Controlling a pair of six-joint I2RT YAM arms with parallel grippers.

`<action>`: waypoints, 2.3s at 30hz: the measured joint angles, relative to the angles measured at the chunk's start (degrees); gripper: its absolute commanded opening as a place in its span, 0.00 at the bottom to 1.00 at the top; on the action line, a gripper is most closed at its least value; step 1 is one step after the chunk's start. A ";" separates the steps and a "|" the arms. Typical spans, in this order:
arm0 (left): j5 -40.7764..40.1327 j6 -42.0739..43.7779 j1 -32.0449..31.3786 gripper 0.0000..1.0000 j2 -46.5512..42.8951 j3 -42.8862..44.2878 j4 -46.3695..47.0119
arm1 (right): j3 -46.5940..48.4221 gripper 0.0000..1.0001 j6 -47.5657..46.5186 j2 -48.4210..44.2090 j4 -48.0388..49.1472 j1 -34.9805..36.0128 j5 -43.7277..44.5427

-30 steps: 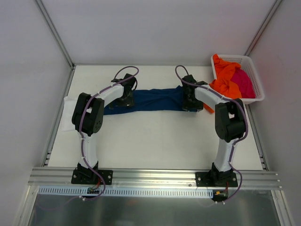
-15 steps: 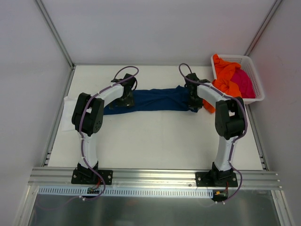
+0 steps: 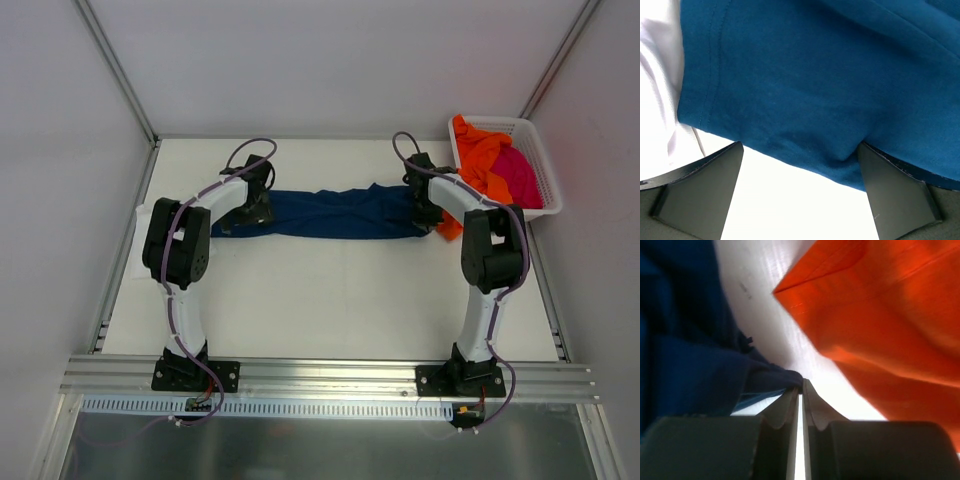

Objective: Fold and stack the t-shirts
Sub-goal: Fold the other side of the tshirt into a rectangle

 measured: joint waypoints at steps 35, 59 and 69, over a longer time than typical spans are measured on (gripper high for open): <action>2.27 0.02 3.91 0.99 -3.72 -5.14 1.68 | -0.35 0.24 -7.65 -8.70 -3.67 -6.75 8.79; -9.70 0.31 -6.32 0.99 -10.23 -2.25 0.96 | -3.96 0.52 1.25 -10.19 15.30 -4.48 -38.77; -9.22 0.70 -4.72 0.99 -2.01 -0.70 -1.88 | 0.44 0.05 1.84 -0.35 11.98 -1.66 -37.77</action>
